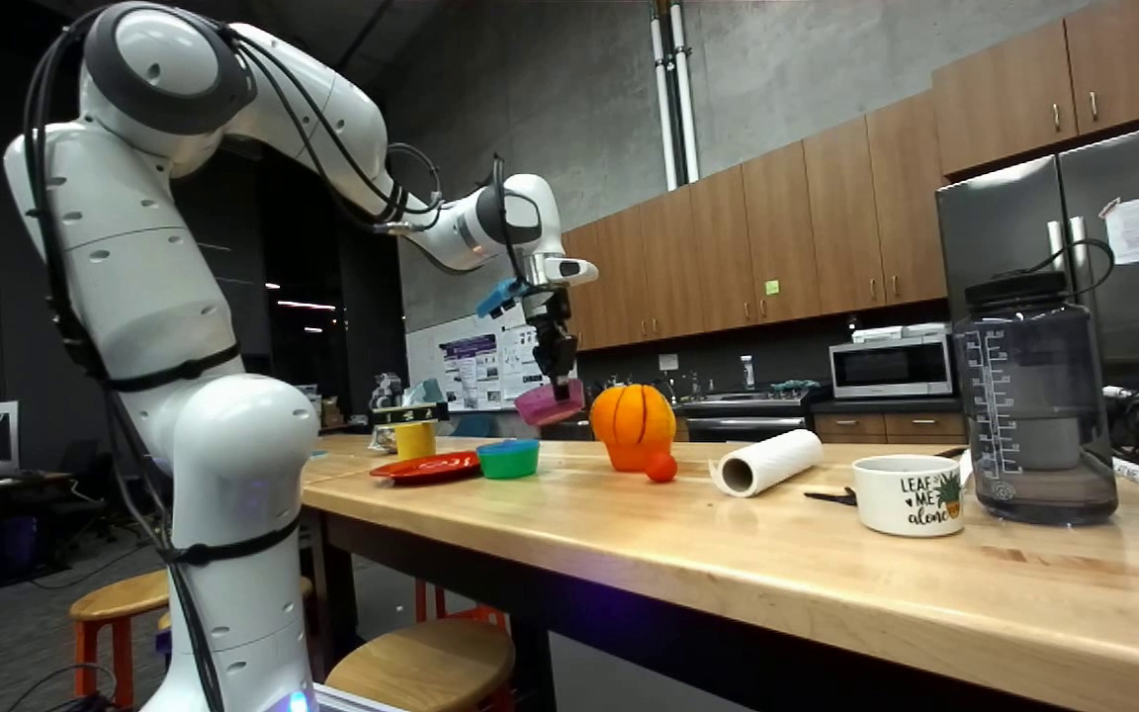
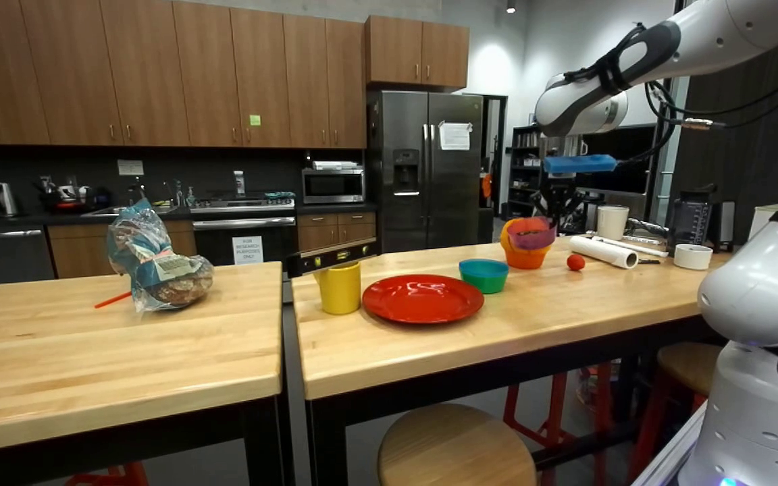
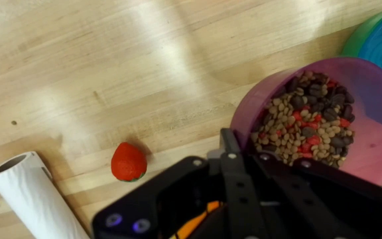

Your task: Pour the contents from the pink bowl into the green bowl

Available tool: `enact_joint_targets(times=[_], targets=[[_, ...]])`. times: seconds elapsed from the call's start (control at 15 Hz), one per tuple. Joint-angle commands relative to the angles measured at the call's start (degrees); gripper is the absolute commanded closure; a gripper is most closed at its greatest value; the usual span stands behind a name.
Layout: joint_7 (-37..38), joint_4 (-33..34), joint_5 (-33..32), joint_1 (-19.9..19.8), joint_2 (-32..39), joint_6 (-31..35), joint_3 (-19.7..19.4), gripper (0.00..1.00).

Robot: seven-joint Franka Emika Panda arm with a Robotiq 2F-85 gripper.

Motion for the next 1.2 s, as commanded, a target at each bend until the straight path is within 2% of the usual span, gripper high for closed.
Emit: enact_joint_targets(times=[0.0, 0.4, 1.13], targets=[[0.9, 1.7, -4.0, 1.2, -1.5, -3.0, 2.2, 0.99], [1.6, 3.1, -8.2, 3.4, -0.9, -5.2, 5.6, 0.99], [4.9, 5.3, -18.3, 6.6, 2.5, -5.0, 10.6, 0.99]])
